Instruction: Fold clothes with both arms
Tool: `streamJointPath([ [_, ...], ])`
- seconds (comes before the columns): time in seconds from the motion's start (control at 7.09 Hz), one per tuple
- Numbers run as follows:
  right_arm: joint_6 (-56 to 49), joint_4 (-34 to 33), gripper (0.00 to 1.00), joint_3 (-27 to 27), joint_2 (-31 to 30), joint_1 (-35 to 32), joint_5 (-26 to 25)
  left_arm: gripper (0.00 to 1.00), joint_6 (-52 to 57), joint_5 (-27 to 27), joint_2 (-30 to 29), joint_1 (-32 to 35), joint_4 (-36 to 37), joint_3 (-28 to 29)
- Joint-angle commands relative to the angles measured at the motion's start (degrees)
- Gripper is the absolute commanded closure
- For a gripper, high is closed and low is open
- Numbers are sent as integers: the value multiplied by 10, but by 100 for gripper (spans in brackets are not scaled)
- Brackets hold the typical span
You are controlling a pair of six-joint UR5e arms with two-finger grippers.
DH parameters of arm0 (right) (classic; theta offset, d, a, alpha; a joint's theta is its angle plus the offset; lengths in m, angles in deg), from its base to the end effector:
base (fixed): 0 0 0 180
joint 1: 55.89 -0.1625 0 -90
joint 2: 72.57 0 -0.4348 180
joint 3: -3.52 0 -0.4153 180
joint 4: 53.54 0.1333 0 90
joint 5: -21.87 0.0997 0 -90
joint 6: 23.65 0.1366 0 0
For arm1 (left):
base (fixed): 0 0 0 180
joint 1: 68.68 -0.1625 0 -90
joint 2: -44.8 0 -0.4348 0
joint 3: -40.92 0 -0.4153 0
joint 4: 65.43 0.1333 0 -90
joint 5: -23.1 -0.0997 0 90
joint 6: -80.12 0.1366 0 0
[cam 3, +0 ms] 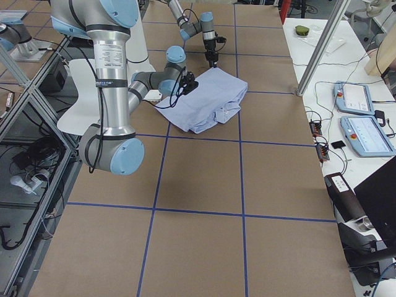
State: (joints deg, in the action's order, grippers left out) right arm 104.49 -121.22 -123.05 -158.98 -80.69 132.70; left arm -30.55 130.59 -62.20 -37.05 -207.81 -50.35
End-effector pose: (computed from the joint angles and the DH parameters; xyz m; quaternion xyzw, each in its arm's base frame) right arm -0.4219 -0.2883 0.2992 -0.2128 -0.4887 0.3590 0.7662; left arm 0.5284 -0.4338 0.3972 -0.0689 0.5807 -0.2765 0.7626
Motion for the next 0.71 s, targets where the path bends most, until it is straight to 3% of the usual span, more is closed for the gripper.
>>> streamJointPath([
  [0.0, 0, 0, 0, 1, 0, 0, 0, 87, -1, 0, -1, 0, 0, 4],
  [0.14, 0, 0, 0, 2, 0, 0, 0, 100, -1, -6, -2, 0, 0, 4],
  [0.56, 0, 0, 0, 7, 1, 0, -1, 100, 24, -16, -1, 21, 1, 5],
])
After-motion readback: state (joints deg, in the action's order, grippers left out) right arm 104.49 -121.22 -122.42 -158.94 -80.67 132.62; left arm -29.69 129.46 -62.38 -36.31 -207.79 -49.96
